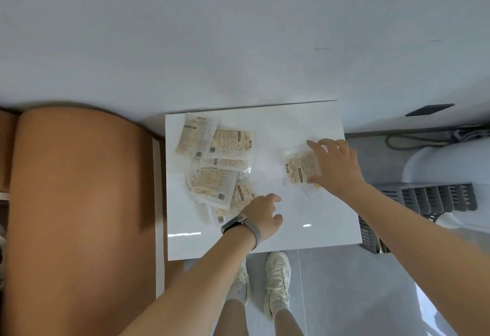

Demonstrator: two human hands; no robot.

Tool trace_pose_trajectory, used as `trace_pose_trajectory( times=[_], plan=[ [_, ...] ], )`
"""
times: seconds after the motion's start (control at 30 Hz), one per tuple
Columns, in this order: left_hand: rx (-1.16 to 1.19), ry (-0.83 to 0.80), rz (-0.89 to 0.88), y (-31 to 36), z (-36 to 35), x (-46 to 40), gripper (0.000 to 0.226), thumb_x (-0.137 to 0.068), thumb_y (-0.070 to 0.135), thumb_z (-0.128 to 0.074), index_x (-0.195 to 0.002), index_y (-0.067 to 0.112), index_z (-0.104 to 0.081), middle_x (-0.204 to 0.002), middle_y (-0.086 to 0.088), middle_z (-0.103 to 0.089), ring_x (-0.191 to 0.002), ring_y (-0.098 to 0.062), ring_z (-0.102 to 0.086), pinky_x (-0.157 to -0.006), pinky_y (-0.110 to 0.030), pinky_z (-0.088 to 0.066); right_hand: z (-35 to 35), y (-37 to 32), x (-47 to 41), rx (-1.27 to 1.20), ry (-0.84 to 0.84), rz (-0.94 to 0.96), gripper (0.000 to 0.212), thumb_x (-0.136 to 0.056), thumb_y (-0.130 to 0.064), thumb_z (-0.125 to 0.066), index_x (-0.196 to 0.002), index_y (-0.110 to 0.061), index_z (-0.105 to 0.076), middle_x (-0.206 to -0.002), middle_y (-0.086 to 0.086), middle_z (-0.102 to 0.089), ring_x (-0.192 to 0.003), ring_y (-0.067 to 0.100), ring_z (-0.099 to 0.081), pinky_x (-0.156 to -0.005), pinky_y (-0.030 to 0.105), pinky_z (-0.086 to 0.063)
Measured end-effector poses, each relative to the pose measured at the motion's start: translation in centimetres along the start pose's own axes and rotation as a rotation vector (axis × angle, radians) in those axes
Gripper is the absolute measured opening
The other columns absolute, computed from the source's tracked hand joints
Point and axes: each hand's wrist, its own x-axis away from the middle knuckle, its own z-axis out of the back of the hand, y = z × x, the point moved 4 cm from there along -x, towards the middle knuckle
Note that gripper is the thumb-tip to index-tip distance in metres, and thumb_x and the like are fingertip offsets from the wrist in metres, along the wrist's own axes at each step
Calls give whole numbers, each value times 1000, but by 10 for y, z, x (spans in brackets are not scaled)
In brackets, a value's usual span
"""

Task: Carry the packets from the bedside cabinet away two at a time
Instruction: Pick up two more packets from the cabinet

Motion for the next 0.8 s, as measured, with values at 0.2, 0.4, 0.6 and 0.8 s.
trace_pose_trajectory(
  times=[0.2, 0.4, 0.6, 0.8],
  plan=[
    [446, 77, 111, -7, -9, -11, 40, -95, 23, -53, -134, 18, -50, -117, 3, -62, -110, -17, -60, -83, -23, -48, -8, -5, -13, 104, -34, 33, 81, -76, -48, -75, -143, -33, -33, -140, -1, -36, -133, 28, -28, -108, 42, -24],
    [606, 105, 162, -9, -12, -16, 33, -92, 19, -53, -124, 20, -56, -104, 5, -58, -109, -21, -63, -91, -36, -52, -19, -4, -12, 42, 45, 32, 89, -73, -42, -79, -145, -30, -29, -145, -6, -34, -141, 26, -19, -111, 44, -18],
    [810, 96, 155, 15, -6, -29, 37, -94, 18, -55, -131, 13, -52, -102, 3, -61, -84, -11, -63, -74, -25, -53, -8, 1, -14, -3, 211, 5, 43, -88, -39, -65, -129, -33, -55, -122, -7, -55, -123, 20, -38, -103, 40, -15],
    [823, 62, 119, 29, -10, -28, 72, -87, 39, -69, -145, 14, -34, -138, 0, -46, -118, -15, -54, -95, -30, -50, -8, 6, 7, -516, 148, -104, 19, -95, -31, -58, -103, -15, -65, -105, -2, -59, -87, 18, -56, -72, 29, -40]
  ],
)
